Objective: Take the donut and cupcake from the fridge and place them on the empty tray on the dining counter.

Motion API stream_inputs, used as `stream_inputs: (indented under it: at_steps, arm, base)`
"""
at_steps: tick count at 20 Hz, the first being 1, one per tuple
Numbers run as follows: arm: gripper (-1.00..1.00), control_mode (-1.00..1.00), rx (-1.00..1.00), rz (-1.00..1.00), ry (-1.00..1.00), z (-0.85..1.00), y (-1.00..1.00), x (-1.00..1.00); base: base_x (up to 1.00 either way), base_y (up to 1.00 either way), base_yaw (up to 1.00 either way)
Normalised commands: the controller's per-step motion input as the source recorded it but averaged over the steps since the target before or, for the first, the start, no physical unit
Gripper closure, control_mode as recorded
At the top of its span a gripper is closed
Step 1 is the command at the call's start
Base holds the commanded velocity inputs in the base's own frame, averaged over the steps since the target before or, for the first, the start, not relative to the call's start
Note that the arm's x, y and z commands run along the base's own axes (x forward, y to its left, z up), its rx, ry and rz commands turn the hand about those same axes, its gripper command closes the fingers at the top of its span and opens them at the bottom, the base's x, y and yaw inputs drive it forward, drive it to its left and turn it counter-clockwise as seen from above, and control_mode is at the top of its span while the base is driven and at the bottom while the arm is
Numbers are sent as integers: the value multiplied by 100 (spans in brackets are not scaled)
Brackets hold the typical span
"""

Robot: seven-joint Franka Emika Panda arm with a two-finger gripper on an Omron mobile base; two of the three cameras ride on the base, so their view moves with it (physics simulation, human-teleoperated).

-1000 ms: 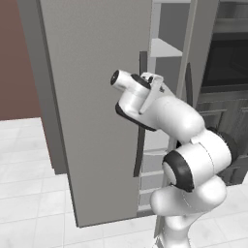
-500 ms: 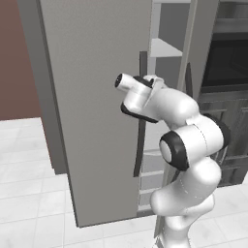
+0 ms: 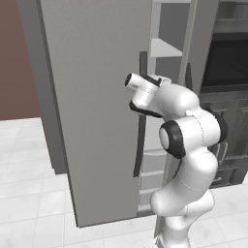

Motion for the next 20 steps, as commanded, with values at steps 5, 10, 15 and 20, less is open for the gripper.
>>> stream_inputs:
  at_steps: [5, 10, 15, 20]
  arm:
    - [-100, -100, 0, -4, 7, -27, -79, -78]
    - [-100, -100, 0, -16, -2, -13, -100, -100]
    - [-100, -100, 0, -19, -1, -3, -100, -100]
    - [-100, -100, 0, -9, -1, 0, -72, -78]
  base:
    - [0, 0, 0]
    - [0, 0, 0]
    - [0, 0, 0]
    - [0, 0, 0]
